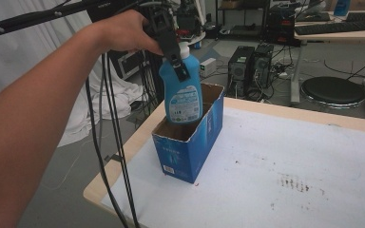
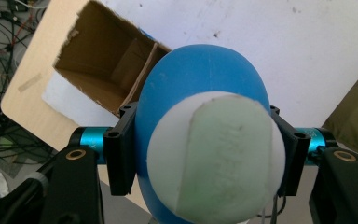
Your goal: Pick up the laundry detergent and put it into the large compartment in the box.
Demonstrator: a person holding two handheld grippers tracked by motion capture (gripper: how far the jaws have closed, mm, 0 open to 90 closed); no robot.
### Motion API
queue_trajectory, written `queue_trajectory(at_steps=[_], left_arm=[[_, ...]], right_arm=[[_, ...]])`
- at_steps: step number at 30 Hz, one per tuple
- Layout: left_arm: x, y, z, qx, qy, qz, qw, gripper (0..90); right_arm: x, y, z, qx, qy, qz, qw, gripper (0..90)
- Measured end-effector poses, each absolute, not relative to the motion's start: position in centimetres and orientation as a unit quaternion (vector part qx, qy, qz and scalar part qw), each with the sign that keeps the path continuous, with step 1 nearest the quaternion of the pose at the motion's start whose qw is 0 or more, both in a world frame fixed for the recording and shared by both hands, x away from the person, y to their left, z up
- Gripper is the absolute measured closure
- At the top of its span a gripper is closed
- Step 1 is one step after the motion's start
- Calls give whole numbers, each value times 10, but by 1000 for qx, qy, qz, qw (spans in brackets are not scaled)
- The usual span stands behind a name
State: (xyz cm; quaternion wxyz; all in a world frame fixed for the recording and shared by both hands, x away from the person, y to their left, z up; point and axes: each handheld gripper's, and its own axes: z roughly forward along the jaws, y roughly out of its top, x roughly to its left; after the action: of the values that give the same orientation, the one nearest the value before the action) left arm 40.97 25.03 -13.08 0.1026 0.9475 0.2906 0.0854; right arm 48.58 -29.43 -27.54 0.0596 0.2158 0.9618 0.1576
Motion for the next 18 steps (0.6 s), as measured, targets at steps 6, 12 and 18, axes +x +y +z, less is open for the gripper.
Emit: queue_trajectory(at_steps=[6,12,18], left_arm=[[414,252,-163,950,290,76,87,377],[418,255,-192,951,291,66,85,378],[421,254,-217,954,284,60,76,378]], right_arm=[[486,-293,-278,217,962,155,58,25],[486,-293,-283,217,963,149,56,25],[486,-293,-286,216,964,146,54,25]])
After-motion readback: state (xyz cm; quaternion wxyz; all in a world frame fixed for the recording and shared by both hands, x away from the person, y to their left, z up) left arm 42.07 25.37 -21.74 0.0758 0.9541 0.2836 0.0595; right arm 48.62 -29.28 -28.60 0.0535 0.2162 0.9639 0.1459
